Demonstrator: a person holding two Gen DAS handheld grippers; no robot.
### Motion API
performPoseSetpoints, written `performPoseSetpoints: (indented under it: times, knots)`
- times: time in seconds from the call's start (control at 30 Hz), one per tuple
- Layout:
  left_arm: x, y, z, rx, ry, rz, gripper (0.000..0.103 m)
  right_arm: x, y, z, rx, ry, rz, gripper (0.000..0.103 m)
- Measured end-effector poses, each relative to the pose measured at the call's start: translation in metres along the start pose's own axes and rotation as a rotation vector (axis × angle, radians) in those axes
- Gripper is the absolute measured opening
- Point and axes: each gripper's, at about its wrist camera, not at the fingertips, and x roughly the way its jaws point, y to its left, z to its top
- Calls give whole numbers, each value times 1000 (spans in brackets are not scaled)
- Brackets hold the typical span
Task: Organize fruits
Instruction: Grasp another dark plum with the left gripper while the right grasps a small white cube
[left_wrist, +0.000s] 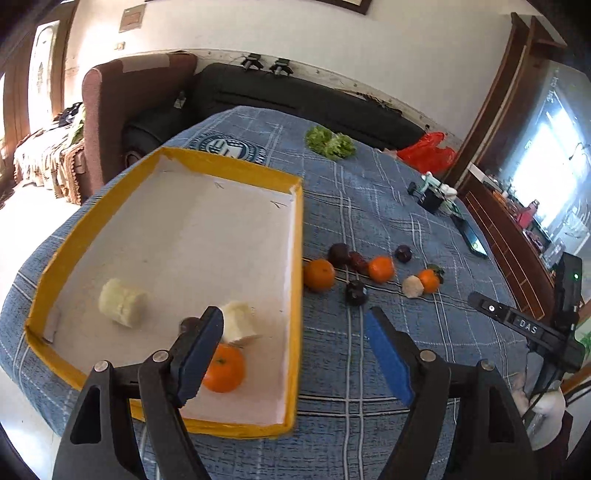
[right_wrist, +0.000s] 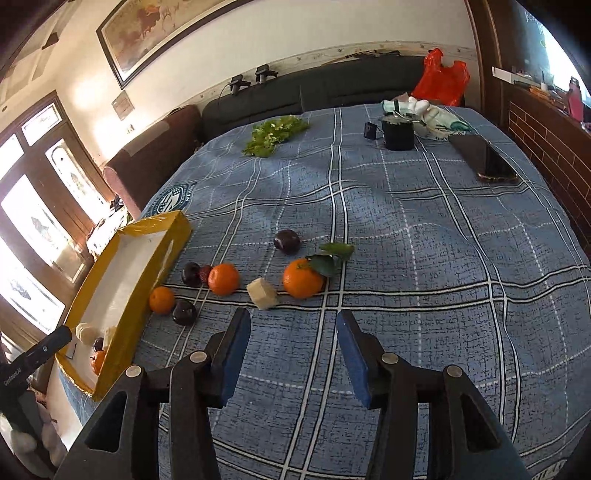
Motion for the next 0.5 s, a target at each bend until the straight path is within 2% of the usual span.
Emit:
performPoseSetpoints:
  times: [0.23,0.4,0.5]
  knots:
    - [35,-40,2,104,44,-64,78,46,13,7,-40,53,81,53]
    - [53,-49,6,129,74,-53,68,78,25,13,-64,91,100,53]
    - [63,-55,9,151,83,-40,68,90,31,14,-84,97,89,53]
